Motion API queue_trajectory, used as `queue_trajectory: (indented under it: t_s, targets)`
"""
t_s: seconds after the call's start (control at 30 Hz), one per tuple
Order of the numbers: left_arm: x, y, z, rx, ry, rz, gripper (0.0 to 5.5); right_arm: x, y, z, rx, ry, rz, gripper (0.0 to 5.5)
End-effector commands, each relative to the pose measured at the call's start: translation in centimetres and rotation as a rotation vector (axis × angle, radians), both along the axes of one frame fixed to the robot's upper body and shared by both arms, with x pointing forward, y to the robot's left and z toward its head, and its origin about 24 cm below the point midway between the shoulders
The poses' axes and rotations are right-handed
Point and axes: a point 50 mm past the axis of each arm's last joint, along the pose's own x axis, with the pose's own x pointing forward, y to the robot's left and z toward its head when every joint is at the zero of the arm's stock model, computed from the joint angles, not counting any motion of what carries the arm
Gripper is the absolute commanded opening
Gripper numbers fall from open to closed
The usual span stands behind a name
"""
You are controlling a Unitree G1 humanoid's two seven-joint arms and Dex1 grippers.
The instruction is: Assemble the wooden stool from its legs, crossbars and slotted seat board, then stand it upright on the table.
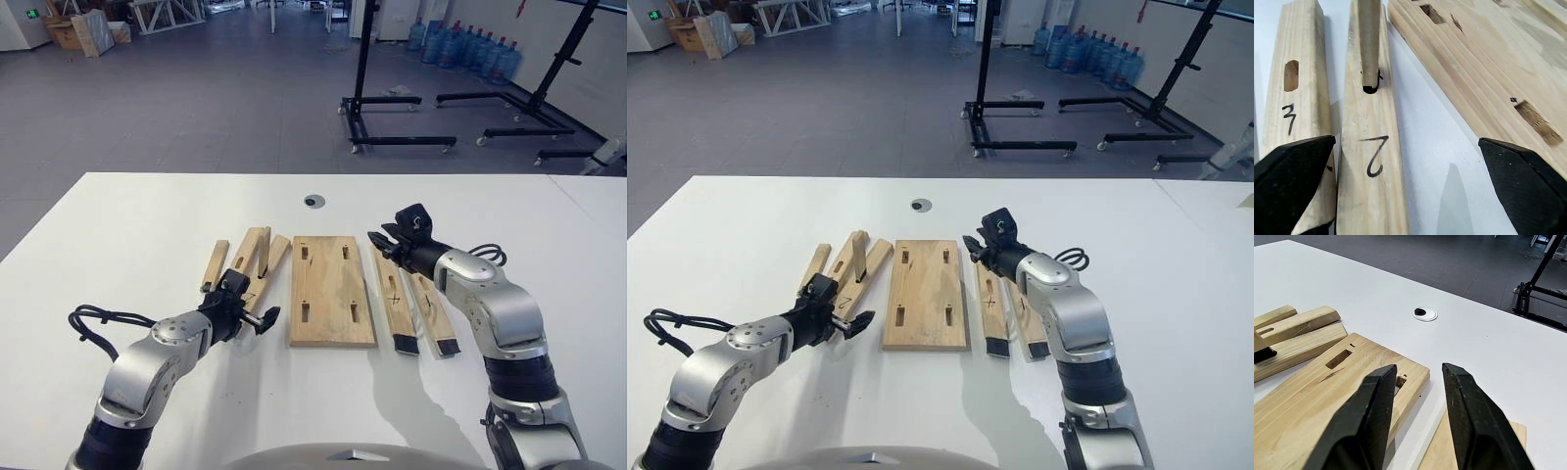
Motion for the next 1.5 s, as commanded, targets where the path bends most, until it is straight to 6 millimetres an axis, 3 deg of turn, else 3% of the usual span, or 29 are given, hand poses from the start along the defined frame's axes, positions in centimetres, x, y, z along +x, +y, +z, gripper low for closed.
queue_trajectory:
  t_s: [0.03, 0.3, 0.43, 0.93, 1.07, 1.2, 1.37, 1.4, 1.5]
  targets:
    - [-0.8, 0.6, -1.3, 0.050, 0.095, 0.020, 5.38, -0.1, 0.3, 0.1, 0.012, -0.010, 0.010, 1.70]
    - [-1.1, -1.4, -2.4, 0.050, 0.147, -0.029, 5.38, 0.2, 0.7, 0.2, 0.013, -0.008, 0.029, 1.70]
    - [-0.8, -1.1, -2.5, 0.079, 0.157, 0.001, 5.19, 0.3, 0.7, 0.3, 0.013, -0.011, 0.029, 1.70]
    - [0.8, 0.8, -2.8, 0.196, 0.123, 0.131, 2.06, 0.4, 0.8, 0.5, 0.020, -0.014, 0.028, 1.70]
    - [1.5, 1.7, -2.6, 0.201, 0.091, 0.185, 2.03, 0.4, 0.8, 0.4, 0.017, -0.012, 0.034, 1.70]
    - [4.3, 2.0, 0.8, 0.054, -0.099, 0.222, 2.02, 0.7, 0.2, 0.4, 0.010, -0.019, 0.027, 1.70]
    - [6.7, 0.7, 7.7, -0.362, -0.396, 0.124, 2.02, 1.9, -1.7, 1.5, 0.026, -0.058, -0.010, 1.70]
    - [6.6, 0.5, 8.8, -0.462, -0.413, 0.032, 2.02, 2.2, -2.6, 2.4, 0.083, -0.074, -0.025, 1.70]
    - [5.3, 1.8, 9.8, -0.728, -0.354, -0.240, 2.02, 2.8, -6.7, 7.8, 0.500, -0.103, 0.033, 1.70]
